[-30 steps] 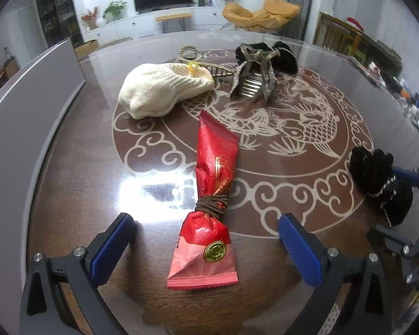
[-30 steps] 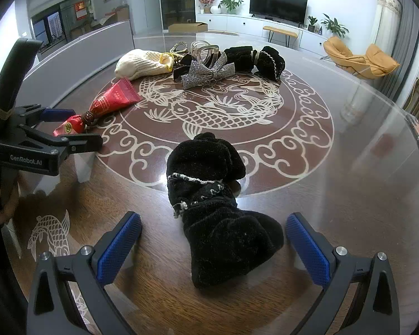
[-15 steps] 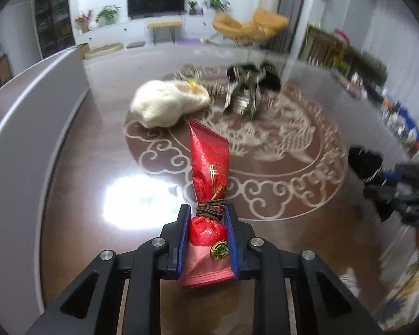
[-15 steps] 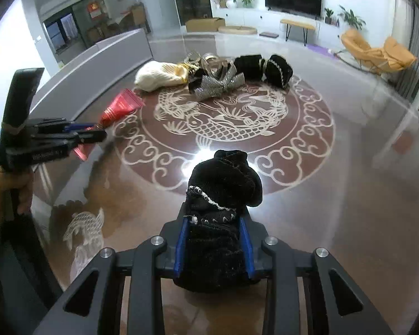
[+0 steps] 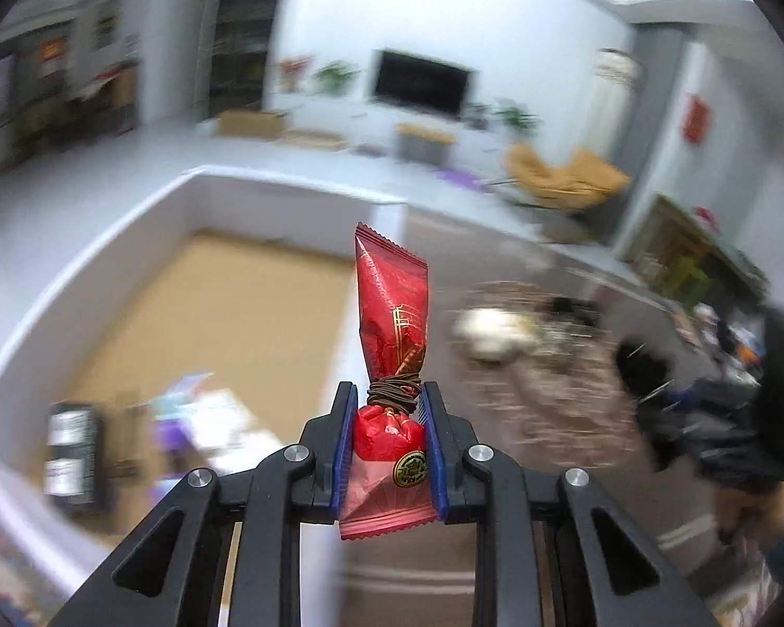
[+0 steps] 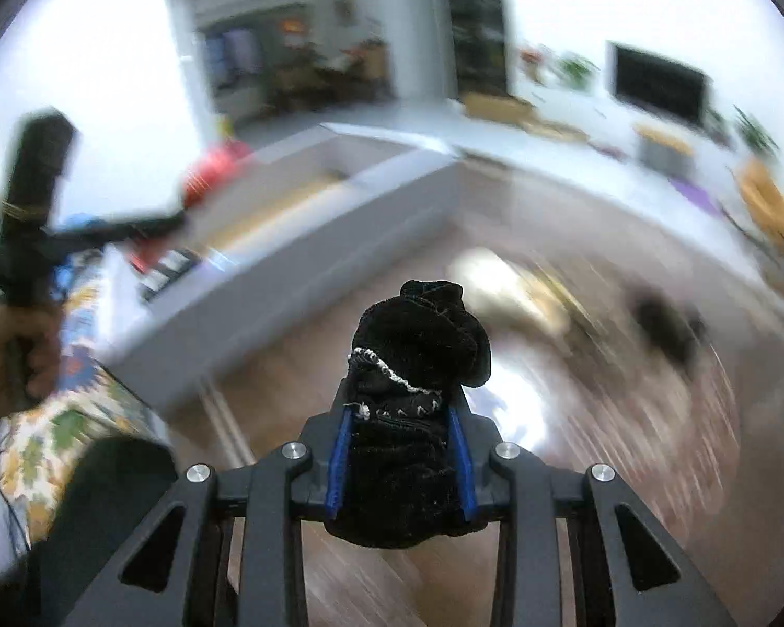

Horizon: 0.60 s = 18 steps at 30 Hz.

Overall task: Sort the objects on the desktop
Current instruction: 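Carry the red packet and black pouch over the bin and open both tools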

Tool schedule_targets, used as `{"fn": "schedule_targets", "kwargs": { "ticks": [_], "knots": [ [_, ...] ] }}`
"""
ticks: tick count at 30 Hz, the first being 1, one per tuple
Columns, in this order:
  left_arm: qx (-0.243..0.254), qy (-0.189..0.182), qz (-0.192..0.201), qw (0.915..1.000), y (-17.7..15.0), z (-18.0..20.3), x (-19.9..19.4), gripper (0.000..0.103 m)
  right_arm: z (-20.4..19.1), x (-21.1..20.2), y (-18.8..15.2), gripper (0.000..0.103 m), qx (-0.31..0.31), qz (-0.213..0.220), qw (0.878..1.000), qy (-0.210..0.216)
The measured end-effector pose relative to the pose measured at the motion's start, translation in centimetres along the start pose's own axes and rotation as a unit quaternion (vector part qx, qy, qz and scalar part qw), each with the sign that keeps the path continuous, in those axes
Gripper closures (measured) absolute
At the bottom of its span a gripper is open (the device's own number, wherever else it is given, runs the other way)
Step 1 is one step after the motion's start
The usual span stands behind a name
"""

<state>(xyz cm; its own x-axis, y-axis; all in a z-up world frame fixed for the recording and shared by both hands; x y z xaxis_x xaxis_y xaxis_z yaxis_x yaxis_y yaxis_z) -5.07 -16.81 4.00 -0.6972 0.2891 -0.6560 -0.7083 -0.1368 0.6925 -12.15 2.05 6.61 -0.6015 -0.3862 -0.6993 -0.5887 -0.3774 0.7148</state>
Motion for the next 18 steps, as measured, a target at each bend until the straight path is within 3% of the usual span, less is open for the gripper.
{"fn": "schedule_targets", "kwargs": {
  "ticks": [3, 6, 9, 13, 14, 16, 17, 18],
  "knots": [
    [-0.036, 0.056, -0.028, 0.9974, -0.3, -5.7, -0.5, 0.079, -5.9, 2.3, 6.6, 0.070, -0.039, 0.036, 0.998, 0.040],
    [-0.057, 0.072, -0.054, 0.9943, -1.6, -8.5, -0.1, 0.079, -10.8, 6.6, 11.7, 0.070, -0.065, 0.041, 0.995, 0.055],
    [-0.071, 0.069, -0.073, 0.9924, -3.0, -9.3, 0.8, 0.079, -14.1, 12.1, 14.7, 0.070, -0.077, 0.013, 0.995, 0.064],
    [-0.071, 0.072, -0.099, 0.9899, -4.5, -9.5, 2.3, 0.077, -16.5, 19.1, 15.3, 0.068, -0.078, -0.048, 0.994, 0.065],
    [-0.074, 0.074, -0.102, 0.9893, -4.7, -9.6, 2.5, 0.070, -16.7, 20.4, 15.2, 0.066, -0.075, -0.059, 0.993, 0.063],
    [-0.085, 0.077, -0.107, 0.9875, -5.0, -10.2, 2.6, 0.039, -16.8, 22.4, 15.1, 0.041, -0.070, -0.082, 0.992, 0.060],
    [-0.088, 0.077, -0.105, 0.9875, -5.1, -10.3, 2.5, 0.019, -16.6, 22.6, 14.8, 0.038, -0.065, -0.081, 0.993, 0.060],
    [-0.087, 0.070, -0.096, 0.9891, -5.0, -10.3, 2.2, 0.018, -16.2, 22.5, 15.0, 0.034, -0.057, -0.070, 0.994, 0.058]
  ]
}}
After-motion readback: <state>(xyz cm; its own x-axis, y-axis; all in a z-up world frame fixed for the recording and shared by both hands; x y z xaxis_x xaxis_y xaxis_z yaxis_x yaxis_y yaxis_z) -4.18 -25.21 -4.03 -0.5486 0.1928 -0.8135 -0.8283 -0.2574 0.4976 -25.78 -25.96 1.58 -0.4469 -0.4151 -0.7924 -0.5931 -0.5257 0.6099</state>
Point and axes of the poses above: each gripper's, at about its wrist camera, not at the fingertips, and x roughly the way its jaws point, z to its right, y to its top, the point moved 3 cm from there along x, roughly the way its jaws point, and after that the axes turned 9 degrees about -y, right-handed, at the moved point
